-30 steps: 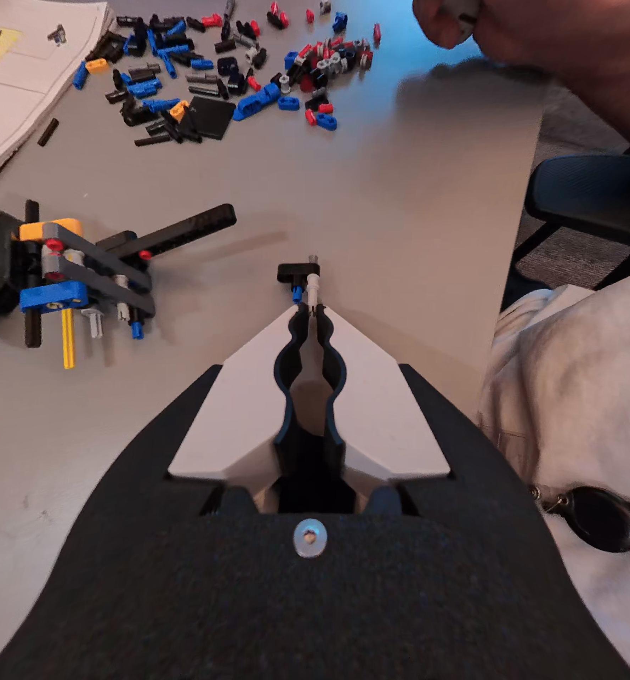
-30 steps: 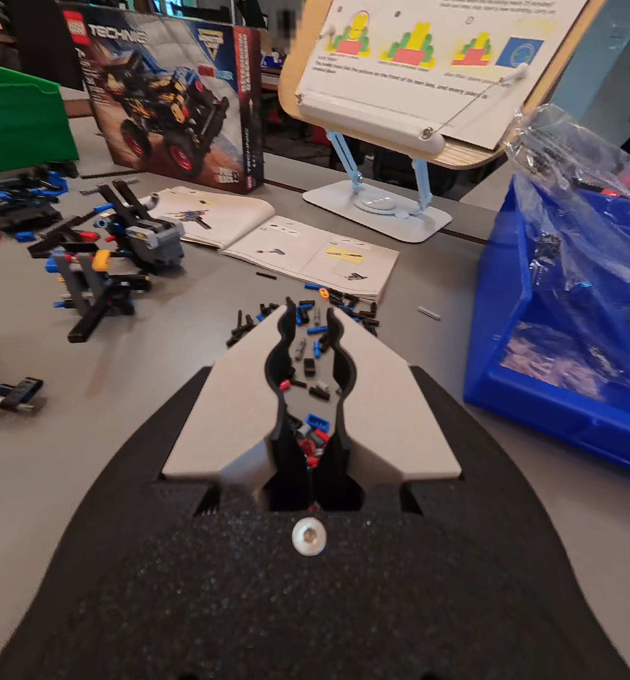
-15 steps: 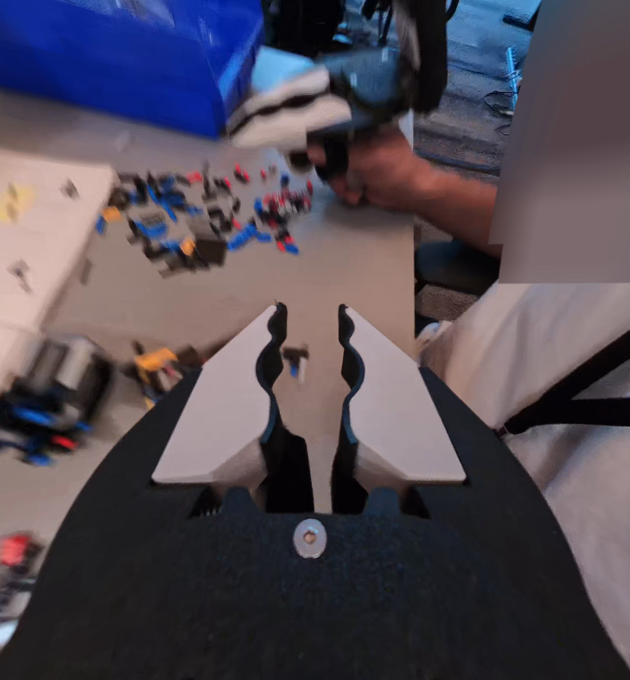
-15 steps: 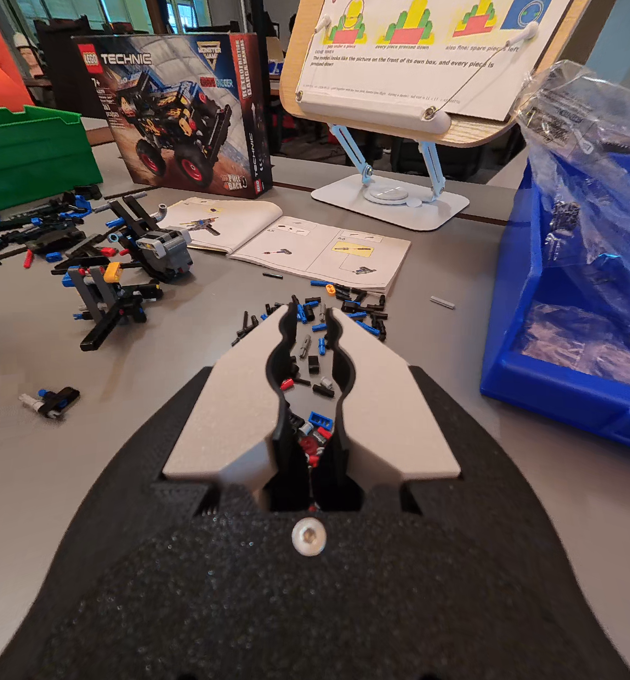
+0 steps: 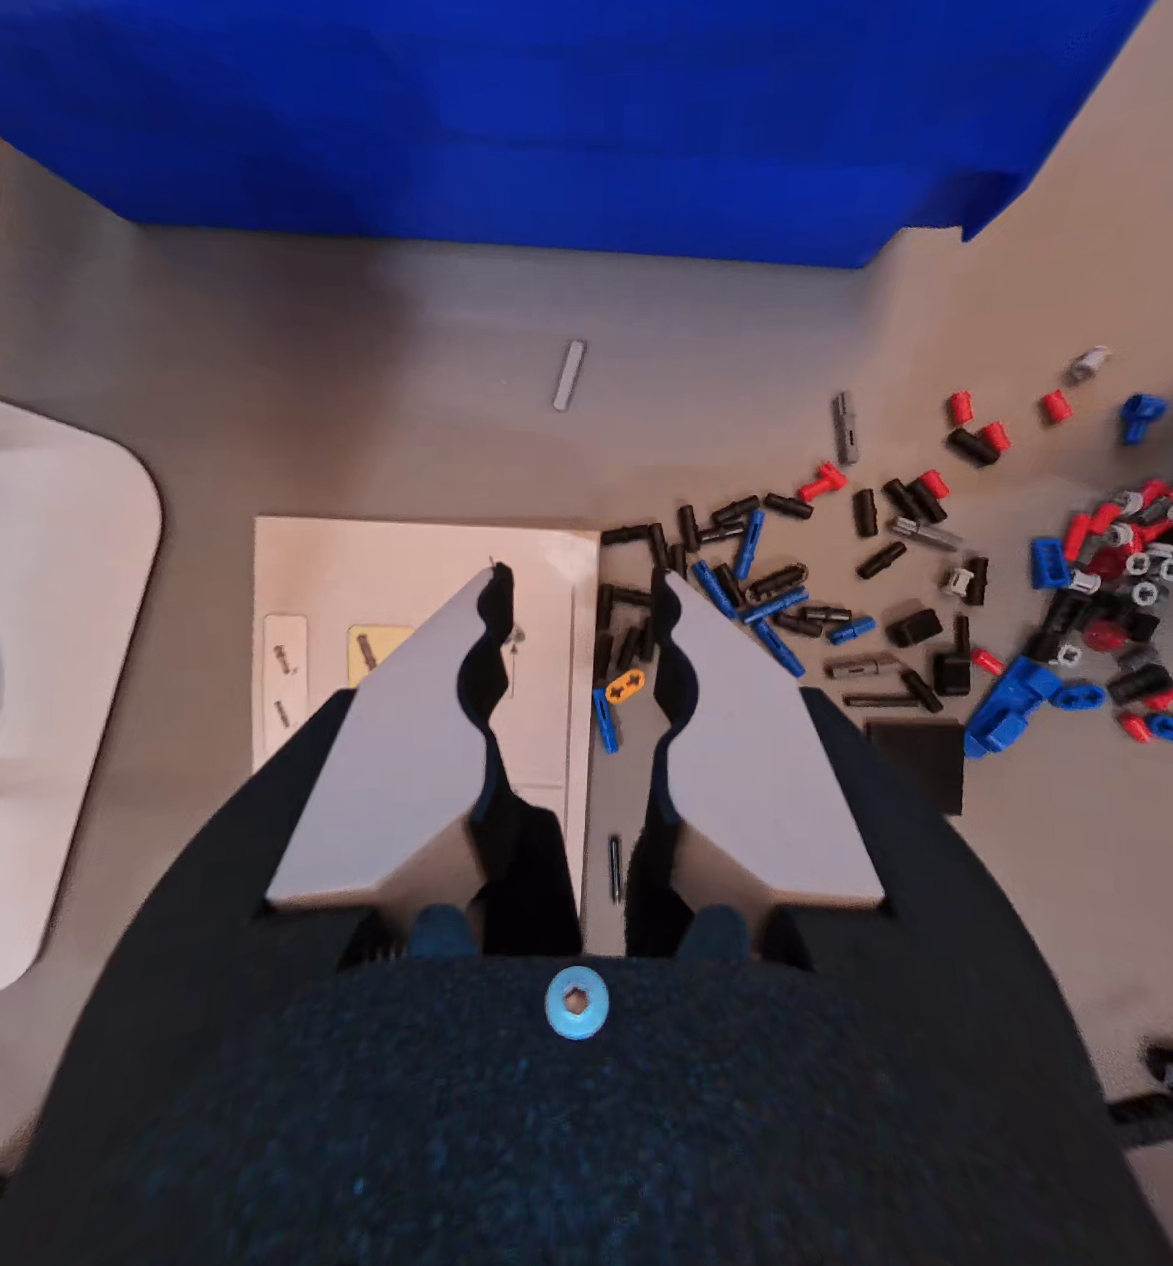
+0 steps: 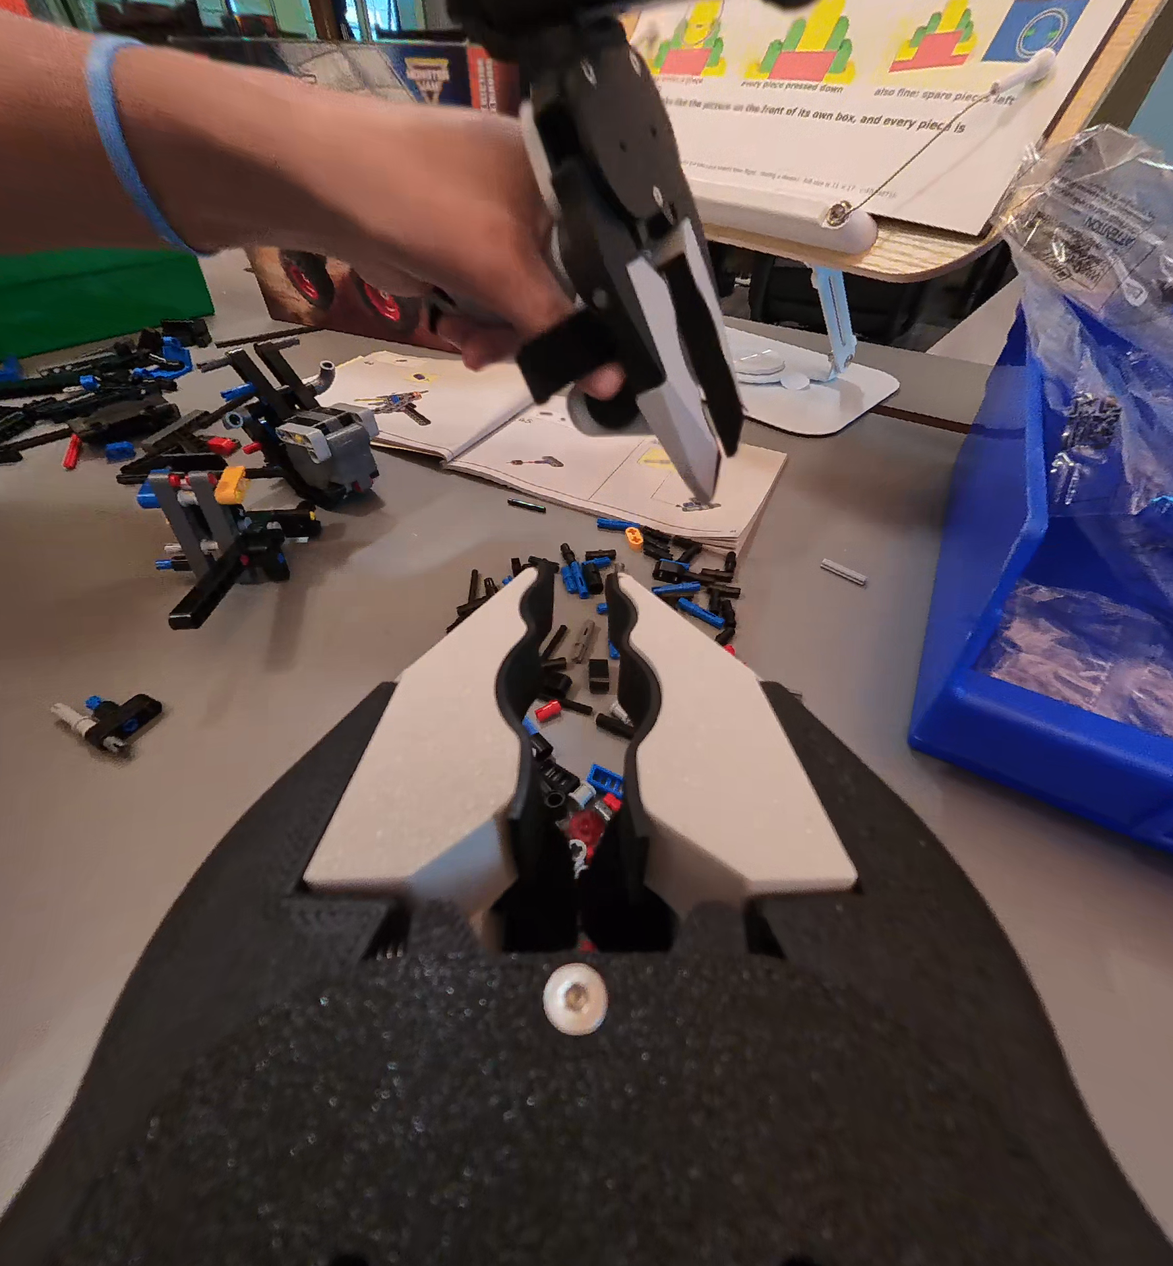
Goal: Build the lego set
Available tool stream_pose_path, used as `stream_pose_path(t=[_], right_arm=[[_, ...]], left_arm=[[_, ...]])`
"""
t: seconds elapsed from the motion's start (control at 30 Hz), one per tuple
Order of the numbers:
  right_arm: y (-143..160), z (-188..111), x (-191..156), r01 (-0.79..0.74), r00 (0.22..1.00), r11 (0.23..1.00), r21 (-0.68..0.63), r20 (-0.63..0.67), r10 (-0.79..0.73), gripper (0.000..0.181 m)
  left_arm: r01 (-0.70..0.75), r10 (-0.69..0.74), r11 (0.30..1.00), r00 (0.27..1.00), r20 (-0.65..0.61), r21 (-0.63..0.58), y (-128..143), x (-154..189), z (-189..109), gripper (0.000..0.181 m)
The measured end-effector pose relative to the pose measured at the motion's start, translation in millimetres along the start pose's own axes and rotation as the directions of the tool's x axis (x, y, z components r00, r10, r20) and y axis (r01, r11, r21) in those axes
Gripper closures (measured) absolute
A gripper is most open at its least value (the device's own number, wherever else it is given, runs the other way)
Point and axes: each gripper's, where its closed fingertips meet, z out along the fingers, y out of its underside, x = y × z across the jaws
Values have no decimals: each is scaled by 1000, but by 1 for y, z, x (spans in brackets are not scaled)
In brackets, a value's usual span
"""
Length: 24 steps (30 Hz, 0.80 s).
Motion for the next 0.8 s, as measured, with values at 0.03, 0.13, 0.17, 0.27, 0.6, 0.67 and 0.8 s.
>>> stream_pose_path(t=[0.03, 0.13, 0.17, 0.27, 0.6, 0.67, 0.8], right_arm=[[0, 0, 0, -6, 1000, 1000, 0, 4, 6, 167], [0, 0, 1, -30, 999, 1000, -2, 17, 30, 167], [0, 0, 1, -36, 999, 999, -1, 21, 36, 167], [-1, -1, 2, -47, 999, 999, 6, 28, 46, 167], [0, 0, 0, -39, 998, 999, 0, 39, 39, 167], [0, 0, -1, -41, 998, 999, -1, 42, 41, 168], [0, 0, -1, -47, 998, 999, -1, 47, 47, 168]], left_arm=[[3, -3, 1000, 1000, -11, -3, 0, 0, 5, 143], [-21, 21, 1000, 1000, 8, -15, 1, -3, 16, 144], [-29, 29, 999, 999, 18, -18, 1, -4, 18, 146], [-38, 39, 999, 999, 25, -25, 2, -7, 19, 147], [-53, 56, 997, 997, 58, -51, 5, -12, 30, 150], [-48, 50, 998, 997, 52, -49, 5, -13, 30, 149], [-36, 37, 999, 998, 41, -40, 5, -14, 28, 149]])
